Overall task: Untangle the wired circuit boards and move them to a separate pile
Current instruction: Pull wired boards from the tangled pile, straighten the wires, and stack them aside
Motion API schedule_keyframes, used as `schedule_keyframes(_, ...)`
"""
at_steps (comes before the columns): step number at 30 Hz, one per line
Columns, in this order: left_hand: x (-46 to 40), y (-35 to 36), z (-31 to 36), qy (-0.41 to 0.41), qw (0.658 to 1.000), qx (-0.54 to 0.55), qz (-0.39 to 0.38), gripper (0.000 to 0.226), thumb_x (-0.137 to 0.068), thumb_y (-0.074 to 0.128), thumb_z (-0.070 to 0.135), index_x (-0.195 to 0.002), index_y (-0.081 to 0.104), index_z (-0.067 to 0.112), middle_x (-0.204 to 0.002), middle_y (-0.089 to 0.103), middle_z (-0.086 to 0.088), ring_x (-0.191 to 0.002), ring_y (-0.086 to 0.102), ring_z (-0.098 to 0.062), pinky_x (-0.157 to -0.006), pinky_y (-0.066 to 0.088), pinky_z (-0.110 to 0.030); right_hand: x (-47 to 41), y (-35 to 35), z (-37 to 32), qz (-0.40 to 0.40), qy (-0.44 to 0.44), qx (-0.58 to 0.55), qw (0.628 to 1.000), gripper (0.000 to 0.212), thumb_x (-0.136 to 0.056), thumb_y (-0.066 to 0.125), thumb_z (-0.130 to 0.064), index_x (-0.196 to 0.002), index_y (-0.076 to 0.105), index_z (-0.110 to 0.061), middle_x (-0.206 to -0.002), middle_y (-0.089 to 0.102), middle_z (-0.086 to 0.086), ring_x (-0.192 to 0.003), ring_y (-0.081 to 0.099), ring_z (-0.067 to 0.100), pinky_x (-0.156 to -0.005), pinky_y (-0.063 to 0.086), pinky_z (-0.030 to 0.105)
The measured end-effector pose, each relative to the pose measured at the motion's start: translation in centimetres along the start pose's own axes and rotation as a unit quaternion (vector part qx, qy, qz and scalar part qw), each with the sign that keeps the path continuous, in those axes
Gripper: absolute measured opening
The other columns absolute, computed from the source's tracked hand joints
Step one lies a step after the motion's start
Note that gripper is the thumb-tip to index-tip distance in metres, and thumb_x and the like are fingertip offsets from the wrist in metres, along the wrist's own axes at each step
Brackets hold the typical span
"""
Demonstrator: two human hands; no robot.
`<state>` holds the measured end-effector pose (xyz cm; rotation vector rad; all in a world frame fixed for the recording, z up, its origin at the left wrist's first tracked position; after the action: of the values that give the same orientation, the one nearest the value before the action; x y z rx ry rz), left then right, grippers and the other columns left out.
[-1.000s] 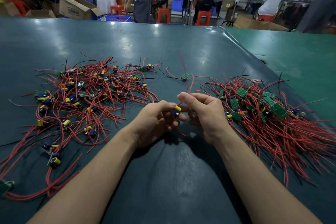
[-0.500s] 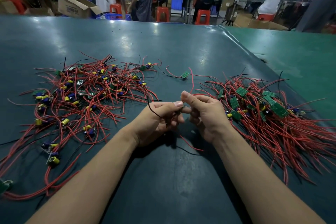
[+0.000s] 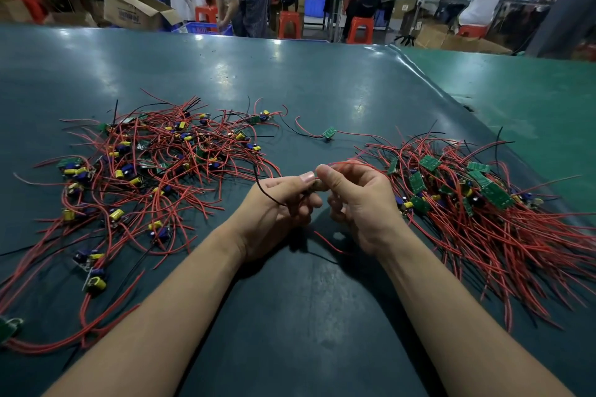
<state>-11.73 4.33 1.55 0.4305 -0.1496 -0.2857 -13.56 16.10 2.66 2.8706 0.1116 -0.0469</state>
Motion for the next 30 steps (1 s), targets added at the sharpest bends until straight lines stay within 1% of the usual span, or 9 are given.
schedule_keyframes(4, -0.1, -0.3, -0.1, -0.014, 1.0, 0.003, 0.019, 0.033, -0.08, 0.06, 0.033, -0.094, 0.07, 0.004, -0.067, 0.06, 0.0, -0.054, 0.045, -0.006, -0.055, 0.036, -0.017, 0.0, -0.2, -0.6, 0.007, -0.03, -0.036, 0.999, 0.009, -0.069, 0.076, -0.018, -0.067, 0.069, -0.021, -0.062, 0.063, -0.004, -0.045, 0.047, 0.009, -0.044, 0.032, 0.021)
schedule_keyframes(7, 0.0, -0.1, -0.2, -0.013, 1.0, 0.009, 0.009, 0.031, -0.081, 0.06, 0.03, -0.097, 0.068, 0.004, -0.069, 0.06, -0.002, -0.055, 0.045, -0.008, -0.055, 0.04, -0.017, 0.0, 0.0, 0.0, -0.019, 0.005, -0.017, 1.0, 0.012, -0.081, 0.071, -0.011, -0.091, 0.068, -0.017, -0.069, 0.065, -0.001, -0.047, 0.048, 0.008, -0.041, 0.032, 0.018)
schedule_keyframes(9, 0.0, 0.1, -0.2, -0.01, 1.0, 0.004, -0.004, 0.026, -0.08, 0.061, 0.028, -0.094, 0.068, 0.007, -0.07, 0.061, -0.003, -0.055, 0.046, -0.008, -0.053, 0.04, -0.015, 0.3, 0.4, 0.6, -0.049, 0.043, 0.003, 0.998, 0.013, -0.09, 0.064, -0.016, -0.102, 0.068, -0.013, -0.065, 0.065, -0.003, -0.043, 0.037, 0.006, -0.038, 0.027, 0.016)
schedule_keyframes(12, 0.0, 0.0, -0.1, -0.005, 1.0, -0.003, -0.008, 0.023, -0.08, 0.061, 0.028, -0.089, 0.072, 0.01, -0.069, 0.062, -0.005, -0.055, 0.047, -0.008, -0.054, 0.038, -0.016, 0.5, 0.7, 0.8, -0.072, 0.039, 0.016, 0.997, 0.018, -0.092, 0.061, -0.023, -0.095, 0.073, -0.009, -0.056, 0.059, -0.004, -0.04, 0.026, 0.005, -0.037, 0.022, 0.015)
schedule_keyframes(18, 0.3, 0.8, -0.4, -0.006, 0.997, -0.067, -0.043, 0.029, -0.08, 0.061, 0.03, -0.082, 0.077, 0.006, -0.064, 0.064, -0.006, -0.052, 0.049, -0.008, -0.052, 0.039, -0.015, -0.5, -1.3, -0.2, 0.015, 0.006, -0.023, 1.0, 0.019, -0.087, 0.068, -0.027, -0.082, 0.075, -0.01, -0.046, 0.025, -0.006, -0.04, 0.017, 0.007, -0.04, 0.017, 0.017)
schedule_keyframes(20, 0.2, 0.5, -0.3, -0.004, 0.998, -0.053, -0.033, 0.029, -0.081, 0.061, 0.028, -0.086, 0.074, 0.002, -0.064, 0.064, -0.006, -0.051, 0.049, -0.008, -0.051, 0.041, -0.014, -0.3, -0.9, 0.1, -0.028, 0.022, -0.017, 0.999, 0.028, -0.075, 0.073, -0.035, -0.087, 0.076, -0.009, -0.047, 0.032, -0.007, -0.041, 0.019, 0.007, -0.039, 0.019, 0.016)
schedule_keyframes(22, 0.3, 0.3, -0.1, 0.003, 0.999, -0.041, -0.025, 0.03, -0.082, 0.059, 0.025, -0.091, 0.067, -0.002, -0.065, 0.064, -0.007, -0.05, 0.049, -0.008, -0.05, 0.042, -0.013, 0.2, 0.0, 0.6, -0.077, 0.045, 0.014, 0.996, 0.032, -0.07, 0.072, -0.037, -0.087, 0.077, -0.01, -0.052, 0.054, -0.003, -0.04, 0.025, 0.006, -0.038, 0.022, 0.015)
schedule_keyframes(25, 0.4, 0.7, -0.1, 0.012, 0.997, -0.07, -0.033, 0.026, -0.083, 0.059, 0.027, -0.083, 0.066, 0.002, -0.066, 0.065, -0.008, -0.051, 0.051, -0.008, -0.05, 0.044, -0.013, 0.2, 0.1, 0.9, -0.061, 0.053, 0.051, 0.995, 0.024, -0.069, 0.074, -0.035, -0.079, 0.079, -0.014, -0.061, 0.065, 0.004, -0.046, 0.038, 0.012, -0.042, 0.023, 0.018)
schedule_keyframes(30, 0.5, 1.2, -0.2, 0.006, 0.994, -0.1, -0.049, 0.029, -0.079, 0.061, 0.033, -0.078, 0.076, 0.008, -0.063, 0.065, -0.008, -0.053, 0.052, -0.009, -0.052, 0.043, -0.014, -0.7, -2.0, 0.3, 0.039, 0.044, -0.029, 0.998, 0.015, -0.083, 0.072, -0.022, -0.075, 0.075, -0.01, -0.044, 0.027, -0.006, -0.044, 0.021, 0.01, -0.047, 0.023, 0.019)
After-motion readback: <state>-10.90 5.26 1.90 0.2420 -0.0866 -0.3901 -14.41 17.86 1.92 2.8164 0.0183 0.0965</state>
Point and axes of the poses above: each hand's wrist, its own x-axis away from the middle knuckle, its own y-axis out of the palm, z = x × y, the point moved 7 cm from there along -x, towards the middle knuckle
